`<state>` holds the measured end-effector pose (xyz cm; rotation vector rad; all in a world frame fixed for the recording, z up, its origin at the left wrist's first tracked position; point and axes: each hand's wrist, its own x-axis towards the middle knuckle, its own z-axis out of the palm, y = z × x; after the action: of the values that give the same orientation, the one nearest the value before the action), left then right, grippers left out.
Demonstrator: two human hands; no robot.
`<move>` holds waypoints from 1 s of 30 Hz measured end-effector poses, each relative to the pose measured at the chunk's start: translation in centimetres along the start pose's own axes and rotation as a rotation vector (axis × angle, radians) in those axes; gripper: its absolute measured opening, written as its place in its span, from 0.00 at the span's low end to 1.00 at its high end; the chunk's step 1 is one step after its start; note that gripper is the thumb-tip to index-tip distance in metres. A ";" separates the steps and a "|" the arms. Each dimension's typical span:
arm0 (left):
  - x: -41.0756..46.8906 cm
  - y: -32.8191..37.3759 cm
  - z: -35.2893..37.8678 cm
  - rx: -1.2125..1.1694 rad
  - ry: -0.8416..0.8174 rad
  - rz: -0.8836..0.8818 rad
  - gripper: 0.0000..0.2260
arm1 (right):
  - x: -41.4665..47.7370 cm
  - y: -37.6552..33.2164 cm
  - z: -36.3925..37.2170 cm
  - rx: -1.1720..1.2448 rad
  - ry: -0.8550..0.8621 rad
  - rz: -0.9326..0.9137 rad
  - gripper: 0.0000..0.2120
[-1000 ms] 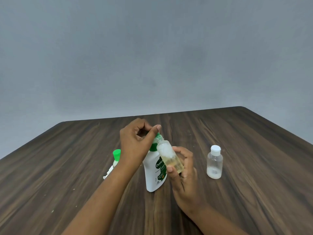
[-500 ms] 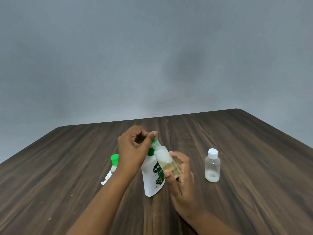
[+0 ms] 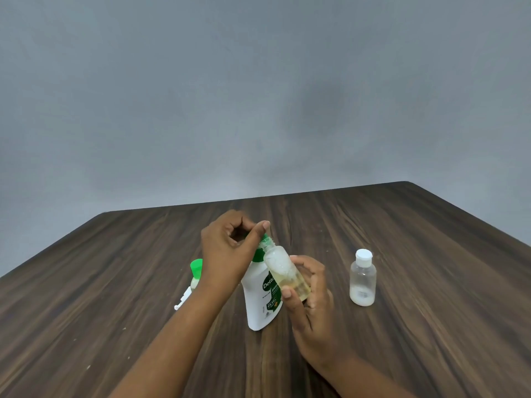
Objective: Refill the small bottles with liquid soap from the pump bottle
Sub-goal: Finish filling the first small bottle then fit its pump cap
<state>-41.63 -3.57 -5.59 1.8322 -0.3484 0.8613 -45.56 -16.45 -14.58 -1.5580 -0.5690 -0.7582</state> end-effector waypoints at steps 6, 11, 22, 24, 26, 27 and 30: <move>1.0 1.4 -0.2 0.048 -0.062 0.033 0.11 | 0.1 0.1 0.2 -0.005 0.010 0.001 0.20; 1.2 1.6 -0.5 0.084 -0.110 0.054 0.12 | 0.2 0.0 0.2 -0.011 0.025 -0.011 0.19; 0.5 1.3 -0.3 0.030 -0.053 0.008 0.11 | -0.1 -0.1 0.1 -0.009 0.002 -0.002 0.18; 1.0 1.6 -0.5 0.062 -0.087 0.019 0.11 | 0.0 -0.2 0.1 -0.010 -0.002 0.004 0.19; 1.3 1.7 -0.4 0.078 -0.104 0.027 0.11 | 0.1 -0.2 0.0 -0.008 -0.005 0.013 0.20; 1.2 1.5 -0.4 0.073 -0.099 0.027 0.11 | 0.1 -0.2 0.0 -0.007 -0.004 0.018 0.20; 0.5 0.7 -0.2 0.050 -0.052 0.033 0.12 | 0.0 0.0 0.1 -0.015 0.002 0.020 0.19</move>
<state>-41.76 -3.59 -4.70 1.9026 -0.3945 0.8526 -45.59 -16.39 -14.59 -1.5741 -0.5471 -0.7504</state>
